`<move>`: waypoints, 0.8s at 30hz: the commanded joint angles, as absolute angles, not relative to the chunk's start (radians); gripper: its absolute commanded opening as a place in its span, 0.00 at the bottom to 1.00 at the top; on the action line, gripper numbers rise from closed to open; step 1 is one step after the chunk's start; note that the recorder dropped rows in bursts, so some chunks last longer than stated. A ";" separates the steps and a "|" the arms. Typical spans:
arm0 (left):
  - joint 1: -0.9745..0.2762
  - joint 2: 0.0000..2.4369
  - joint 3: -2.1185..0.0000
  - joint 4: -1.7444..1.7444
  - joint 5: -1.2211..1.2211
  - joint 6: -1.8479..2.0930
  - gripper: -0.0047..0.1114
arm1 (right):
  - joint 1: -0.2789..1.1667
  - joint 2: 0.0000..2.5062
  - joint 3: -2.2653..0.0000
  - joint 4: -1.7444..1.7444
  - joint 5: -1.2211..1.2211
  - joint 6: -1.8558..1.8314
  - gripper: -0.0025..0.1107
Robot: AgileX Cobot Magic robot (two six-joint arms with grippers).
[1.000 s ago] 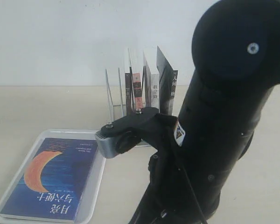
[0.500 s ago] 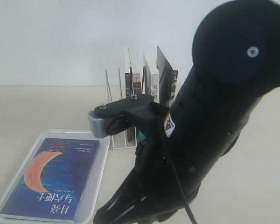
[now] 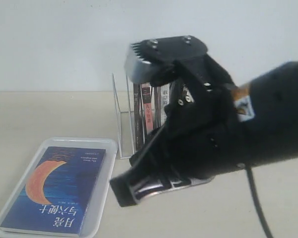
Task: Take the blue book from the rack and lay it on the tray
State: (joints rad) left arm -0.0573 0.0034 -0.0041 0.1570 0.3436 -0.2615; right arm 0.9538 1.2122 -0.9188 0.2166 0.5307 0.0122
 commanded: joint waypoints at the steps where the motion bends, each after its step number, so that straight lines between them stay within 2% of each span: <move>1: -0.061 0.000 0.000 0.153 0.342 -0.269 0.08 | 0.947 1.072 -0.723 0.193 0.333 -0.060 0.02; 9: -0.061 0.000 0.000 0.153 0.342 -0.269 0.08 | 0.947 0.772 -0.378 0.193 0.106 -0.166 0.02; 11: -0.061 0.000 0.000 0.153 0.342 -0.269 0.08 | 0.925 0.627 -0.274 0.193 0.015 -0.193 0.02; 16: -0.061 0.000 0.000 0.153 0.342 -0.269 0.08 | 0.695 0.276 -0.031 0.209 -0.146 -0.154 0.02; 24: -0.061 0.000 0.000 0.153 0.342 -0.269 0.08 | 0.342 0.000 0.000 0.222 -0.085 -0.020 0.02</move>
